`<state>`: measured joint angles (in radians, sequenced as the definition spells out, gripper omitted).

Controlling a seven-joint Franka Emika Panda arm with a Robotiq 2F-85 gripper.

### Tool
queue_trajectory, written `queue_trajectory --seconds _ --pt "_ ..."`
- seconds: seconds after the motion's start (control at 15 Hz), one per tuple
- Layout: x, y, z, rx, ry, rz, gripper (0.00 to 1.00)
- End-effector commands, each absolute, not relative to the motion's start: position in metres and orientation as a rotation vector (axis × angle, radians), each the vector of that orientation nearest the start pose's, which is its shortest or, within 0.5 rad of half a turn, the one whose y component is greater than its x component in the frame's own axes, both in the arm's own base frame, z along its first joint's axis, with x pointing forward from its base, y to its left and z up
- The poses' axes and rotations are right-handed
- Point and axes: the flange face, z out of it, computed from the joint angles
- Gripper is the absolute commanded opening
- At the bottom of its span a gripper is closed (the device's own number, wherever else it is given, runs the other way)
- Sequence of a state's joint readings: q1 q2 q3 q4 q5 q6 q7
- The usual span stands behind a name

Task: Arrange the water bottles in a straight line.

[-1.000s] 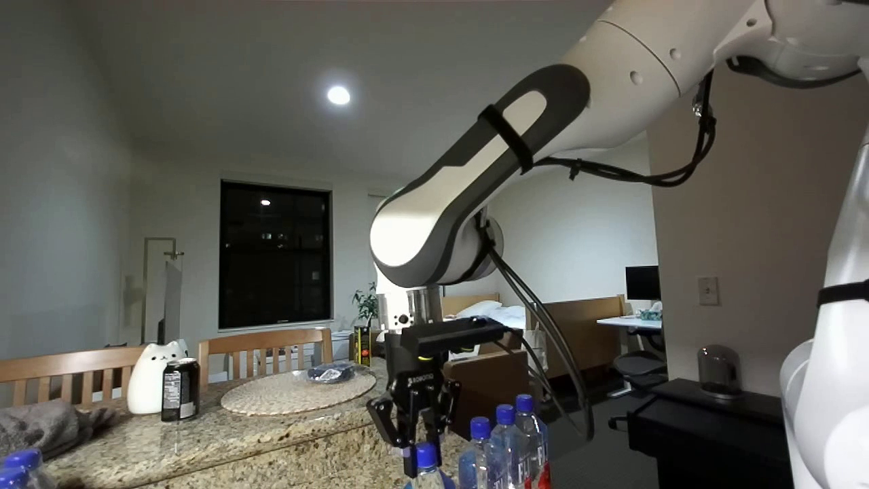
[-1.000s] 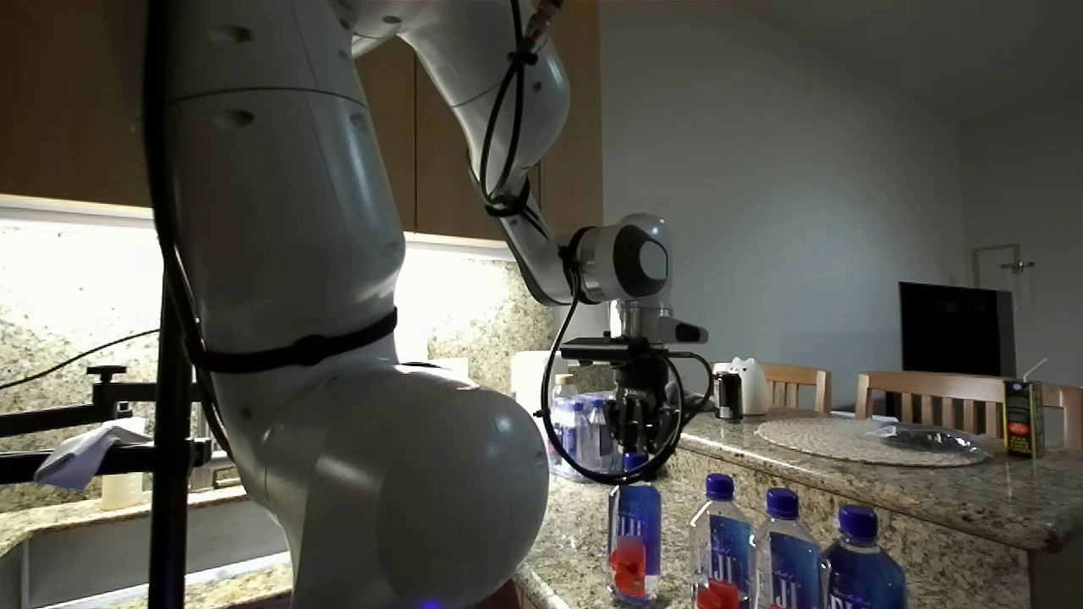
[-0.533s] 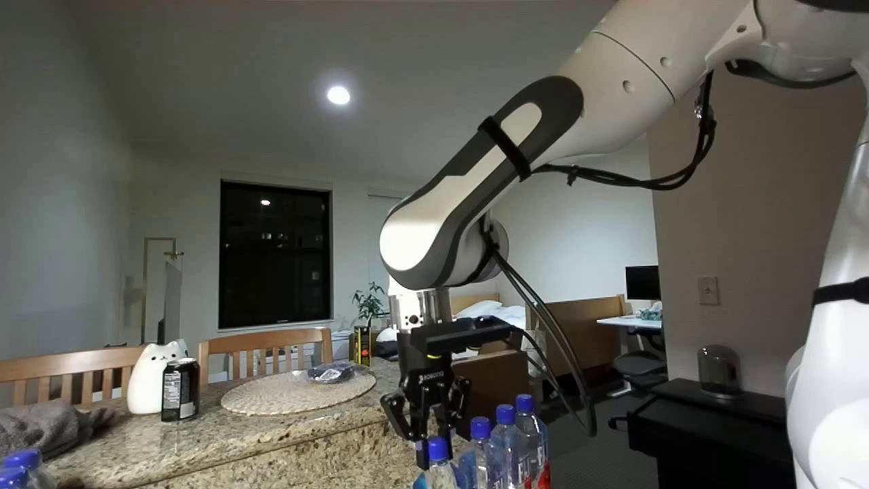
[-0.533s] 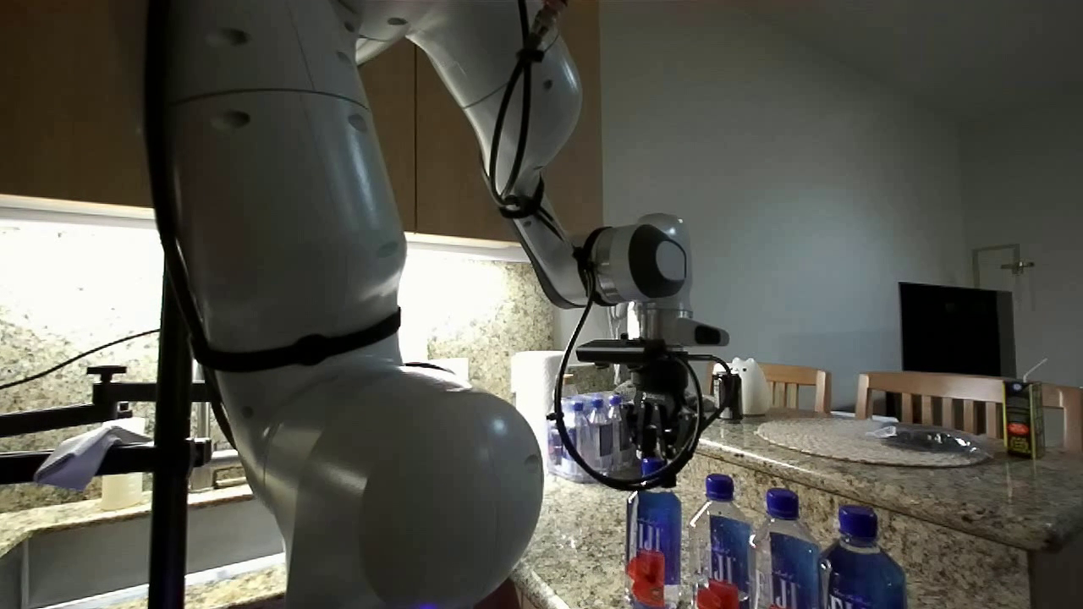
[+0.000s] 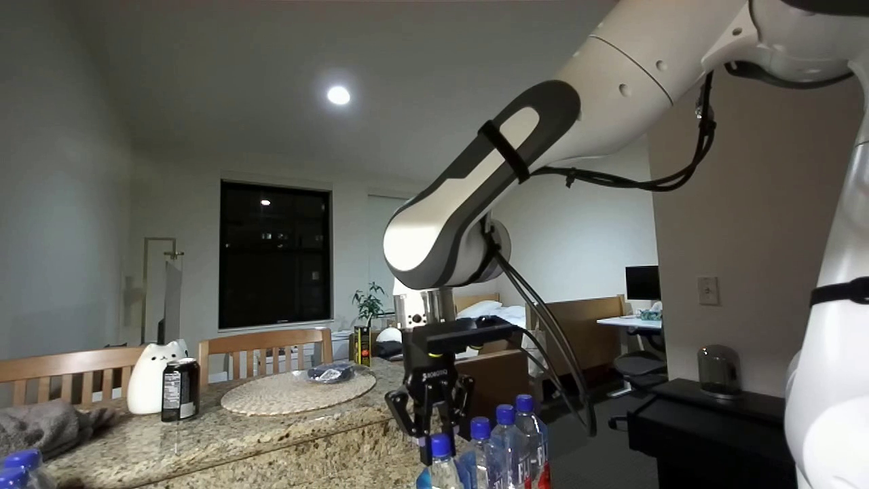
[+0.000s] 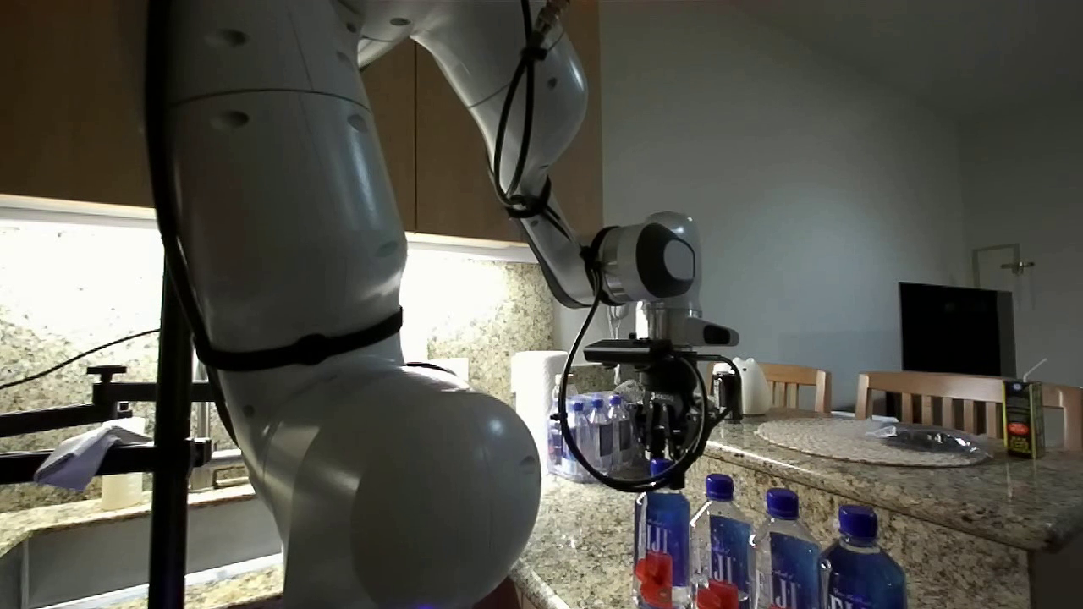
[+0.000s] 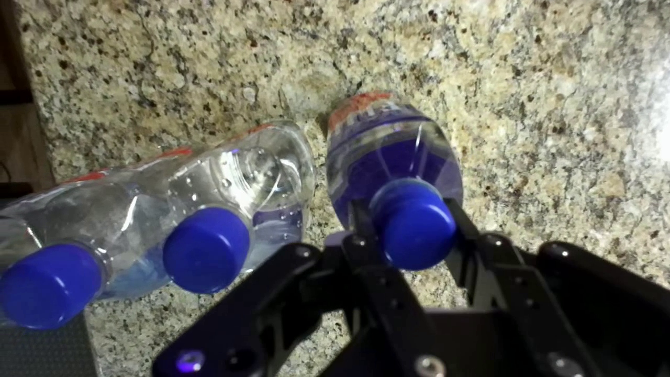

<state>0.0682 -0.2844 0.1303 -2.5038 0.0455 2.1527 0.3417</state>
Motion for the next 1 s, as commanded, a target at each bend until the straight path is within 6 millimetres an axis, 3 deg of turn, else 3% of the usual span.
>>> queue_trajectory --seconds 0.0,0.93 --pt "0.4206 0.0806 0.3866 -3.156 0.329 0.071 0.14" --pt "0.4180 0.0746 0.3907 -3.160 0.351 0.039 0.13"
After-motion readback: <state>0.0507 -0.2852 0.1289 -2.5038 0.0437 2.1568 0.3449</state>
